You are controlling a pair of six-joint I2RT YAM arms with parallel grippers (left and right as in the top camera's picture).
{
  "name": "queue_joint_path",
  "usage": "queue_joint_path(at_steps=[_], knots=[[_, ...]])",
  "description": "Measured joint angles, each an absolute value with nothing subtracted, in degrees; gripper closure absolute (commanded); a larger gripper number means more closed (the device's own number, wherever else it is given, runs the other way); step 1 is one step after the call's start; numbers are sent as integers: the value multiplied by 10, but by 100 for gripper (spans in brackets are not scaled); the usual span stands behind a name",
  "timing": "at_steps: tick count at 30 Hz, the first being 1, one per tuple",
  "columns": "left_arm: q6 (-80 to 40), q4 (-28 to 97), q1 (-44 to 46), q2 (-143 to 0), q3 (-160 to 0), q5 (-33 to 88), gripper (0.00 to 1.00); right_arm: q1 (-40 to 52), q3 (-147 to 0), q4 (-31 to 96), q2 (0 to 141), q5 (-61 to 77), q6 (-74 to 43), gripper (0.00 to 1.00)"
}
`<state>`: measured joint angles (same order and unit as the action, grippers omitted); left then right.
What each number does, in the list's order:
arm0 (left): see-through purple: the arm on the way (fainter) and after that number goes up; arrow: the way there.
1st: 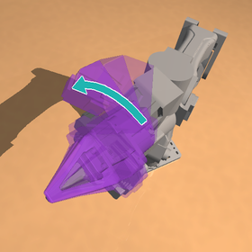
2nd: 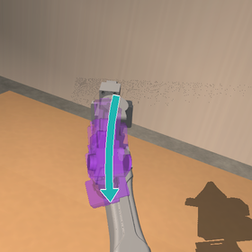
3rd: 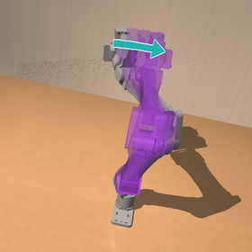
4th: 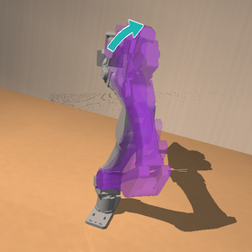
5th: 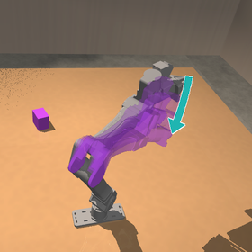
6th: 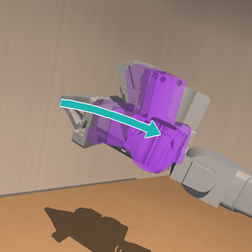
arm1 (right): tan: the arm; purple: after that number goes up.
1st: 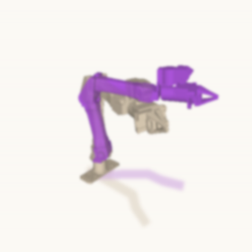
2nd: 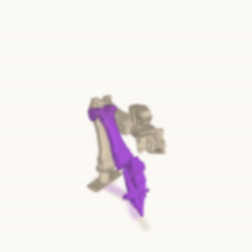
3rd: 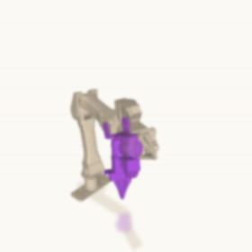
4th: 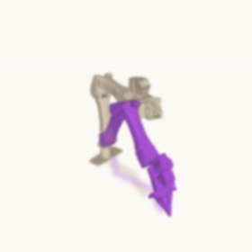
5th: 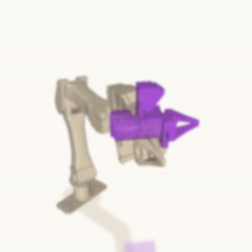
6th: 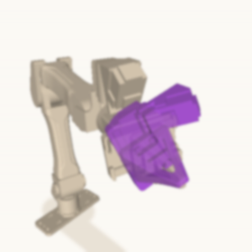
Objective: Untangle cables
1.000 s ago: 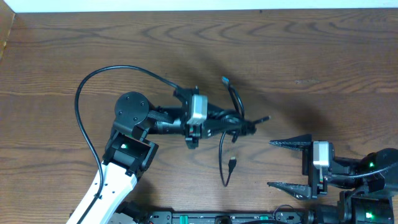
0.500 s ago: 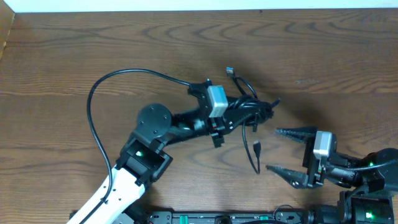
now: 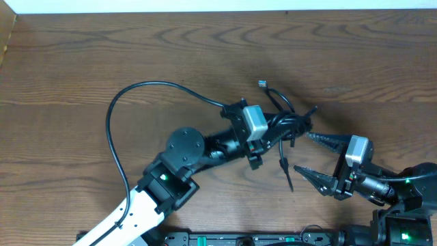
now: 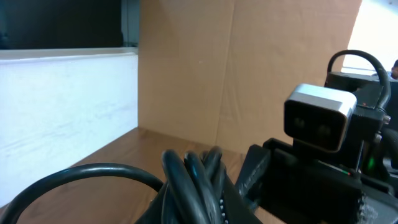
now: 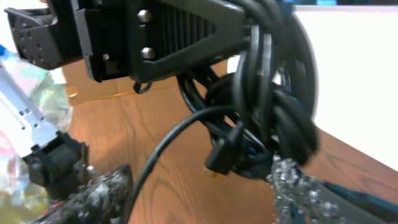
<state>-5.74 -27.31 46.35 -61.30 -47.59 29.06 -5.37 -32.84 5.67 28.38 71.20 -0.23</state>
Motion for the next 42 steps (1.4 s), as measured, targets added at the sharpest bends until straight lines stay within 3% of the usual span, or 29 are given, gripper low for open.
queue_joint_path(at_steps=[7,17,32,42], knots=[[-57,-273,525,-613,-476,193,92,-54,-328,57,284,710,-4,51],[-51,-277,545,-614,-476,150,93,-54,-328,70,283,644,-4,66],[-45,-298,612,-615,-476,49,93,-54,-328,76,283,593,-4,66],[-45,-300,636,-648,-476,-74,93,-54,-328,78,285,572,-10,58]])
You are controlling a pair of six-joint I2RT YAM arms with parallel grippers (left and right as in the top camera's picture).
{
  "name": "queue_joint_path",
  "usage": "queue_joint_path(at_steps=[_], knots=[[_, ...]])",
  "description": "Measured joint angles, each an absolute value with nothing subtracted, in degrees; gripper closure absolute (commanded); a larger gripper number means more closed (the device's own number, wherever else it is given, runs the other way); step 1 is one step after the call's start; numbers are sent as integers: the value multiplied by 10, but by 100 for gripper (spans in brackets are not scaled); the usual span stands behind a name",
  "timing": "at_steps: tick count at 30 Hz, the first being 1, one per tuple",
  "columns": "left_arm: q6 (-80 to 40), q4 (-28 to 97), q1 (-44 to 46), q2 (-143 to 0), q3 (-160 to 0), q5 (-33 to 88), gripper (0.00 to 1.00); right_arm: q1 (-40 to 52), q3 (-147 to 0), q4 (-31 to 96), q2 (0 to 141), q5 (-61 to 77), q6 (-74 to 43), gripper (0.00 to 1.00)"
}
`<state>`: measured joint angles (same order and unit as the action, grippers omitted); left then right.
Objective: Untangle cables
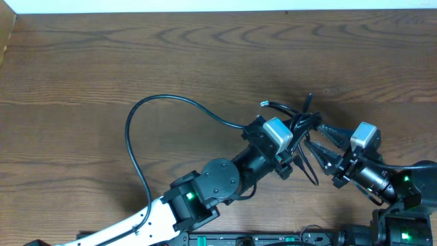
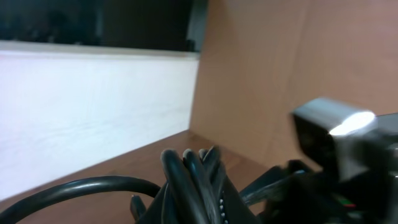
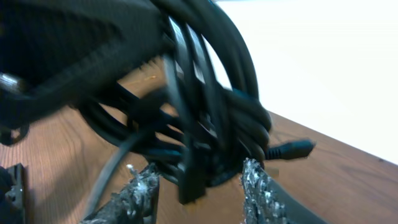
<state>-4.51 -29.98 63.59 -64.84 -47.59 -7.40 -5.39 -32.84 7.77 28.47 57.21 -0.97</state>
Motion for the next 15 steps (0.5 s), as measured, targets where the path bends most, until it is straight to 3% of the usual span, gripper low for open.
queue_joint_path(at_steps=[15], knots=[[-110,-316,642,-659,-476,-122,93,-54,-328,76,284,572,-10,57]])
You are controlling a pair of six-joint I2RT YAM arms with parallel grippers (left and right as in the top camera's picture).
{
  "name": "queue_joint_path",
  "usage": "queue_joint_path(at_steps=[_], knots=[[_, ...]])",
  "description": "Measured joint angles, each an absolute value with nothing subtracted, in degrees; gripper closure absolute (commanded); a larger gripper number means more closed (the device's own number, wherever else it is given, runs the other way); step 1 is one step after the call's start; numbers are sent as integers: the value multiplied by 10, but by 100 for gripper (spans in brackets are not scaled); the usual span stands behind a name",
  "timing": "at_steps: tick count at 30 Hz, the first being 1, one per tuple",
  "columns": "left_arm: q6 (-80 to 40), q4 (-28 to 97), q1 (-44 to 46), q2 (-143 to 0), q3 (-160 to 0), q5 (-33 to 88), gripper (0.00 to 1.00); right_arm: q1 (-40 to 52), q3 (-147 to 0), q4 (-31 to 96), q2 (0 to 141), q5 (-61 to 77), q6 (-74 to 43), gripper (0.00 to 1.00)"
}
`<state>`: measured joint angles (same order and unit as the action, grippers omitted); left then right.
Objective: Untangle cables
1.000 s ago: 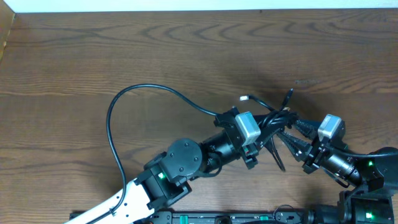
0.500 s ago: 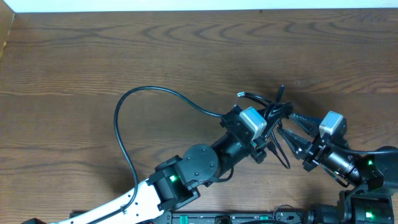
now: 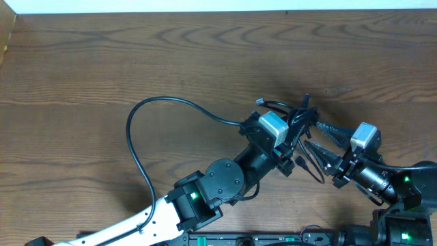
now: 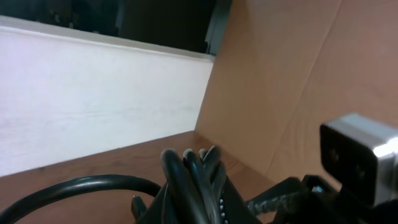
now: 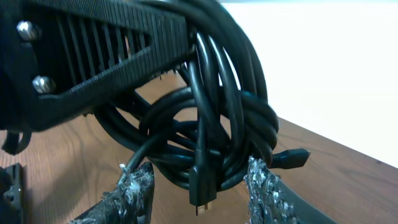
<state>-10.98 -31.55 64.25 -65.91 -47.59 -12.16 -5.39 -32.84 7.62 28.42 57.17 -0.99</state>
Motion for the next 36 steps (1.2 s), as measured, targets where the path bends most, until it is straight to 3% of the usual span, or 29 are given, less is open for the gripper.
queue_joint_path(at_steps=[9,17,20,23,36], knots=[[-169,-319,643,-659,-476,-123,93,-54,-328,76,284,572,-10,60],[-206,-331,643,-659,-476,-130,92,-54,-328,75,284,571,-10,67],[-217,-332,643,-659,-476,-133,93,-54,-328,75,284,570,-9,80],[-227,-331,643,-659,-476,-132,93,-54,-328,75,284,571,-10,99],[-222,-316,643,-659,-476,-155,93,-54,-328,41,284,574,-31,99]])
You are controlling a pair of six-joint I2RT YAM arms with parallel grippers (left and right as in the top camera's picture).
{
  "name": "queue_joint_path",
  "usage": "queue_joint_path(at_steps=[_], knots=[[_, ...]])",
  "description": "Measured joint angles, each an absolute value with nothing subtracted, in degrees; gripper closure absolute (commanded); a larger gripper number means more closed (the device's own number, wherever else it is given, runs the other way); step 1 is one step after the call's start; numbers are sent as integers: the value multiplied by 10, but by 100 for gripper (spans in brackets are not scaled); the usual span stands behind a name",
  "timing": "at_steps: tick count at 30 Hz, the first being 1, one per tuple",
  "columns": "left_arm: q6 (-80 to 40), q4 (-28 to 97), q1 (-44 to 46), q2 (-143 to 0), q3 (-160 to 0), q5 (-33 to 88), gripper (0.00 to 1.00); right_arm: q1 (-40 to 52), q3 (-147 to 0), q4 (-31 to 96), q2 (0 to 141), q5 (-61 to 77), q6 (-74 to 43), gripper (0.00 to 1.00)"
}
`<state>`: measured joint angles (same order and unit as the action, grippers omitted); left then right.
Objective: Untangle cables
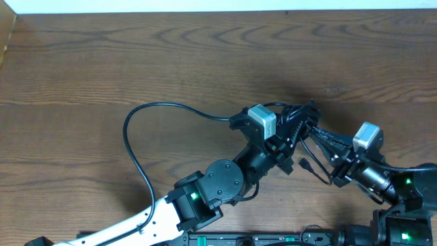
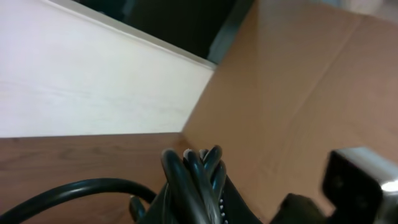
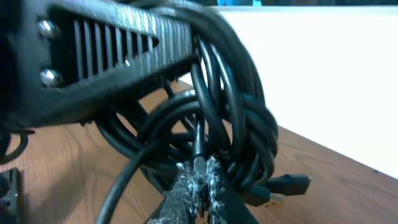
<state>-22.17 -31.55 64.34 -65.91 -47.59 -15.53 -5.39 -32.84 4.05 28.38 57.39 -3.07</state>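
Observation:
A knotted bundle of black cable [image 1: 298,117] hangs in my left gripper [image 1: 285,133], which is shut on several strands [image 2: 194,179]. One long strand loops away to the left [image 1: 127,130]. My right gripper [image 1: 313,132] reaches in from the right. In the right wrist view its fingertips [image 3: 200,169] are shut on a thin cable end hanging from the bundle [image 3: 233,118]. Two loose plugs [image 3: 287,185] stick out low on the right. The left gripper's ribbed finger [image 3: 106,37] crosses above.
The wooden table [image 1: 205,55] stretches behind and to the left. A loose plug [image 1: 300,162] dangles below the bundle between the arms. The right wrist's camera housing [image 2: 362,174] shows at the lower right of the left wrist view. A white wall edges the table's far side.
My right gripper was open with its fingers either side of a hanging cable end; now it is shut on that end. The left gripper and bundle have shifted slightly left.
My left gripper held the bundle at mid-table while the right gripper stood wide open below and right of it. Then the bundle was nearer the right gripper. Then the right fingers flanked a hanging cable end. Now they are shut on it.

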Motion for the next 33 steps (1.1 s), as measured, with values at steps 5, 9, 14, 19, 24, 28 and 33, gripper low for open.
queue_joint_path(at_steps=[5,9,14,19,24,28,33], knots=[[-187,-299,646,-659,-476,-218,93,-54,-328,23,284,592,-48,99],[-154,-279,640,-659,-476,-281,92,-54,-328,23,284,605,-57,99],[-114,-243,623,-647,-476,-318,92,-54,-328,23,285,613,-59,99],[-76,-180,601,-605,-476,-325,92,-54,-328,22,284,622,-59,99],[-39,-88,557,-553,-476,-354,92,-54,-328,-2,284,628,-72,99],[-27,-37,530,-520,-476,-365,93,-54,-328,-35,284,640,-90,99],[-23,-26,519,-490,-476,-344,93,-54,-328,-37,284,652,-107,75]])
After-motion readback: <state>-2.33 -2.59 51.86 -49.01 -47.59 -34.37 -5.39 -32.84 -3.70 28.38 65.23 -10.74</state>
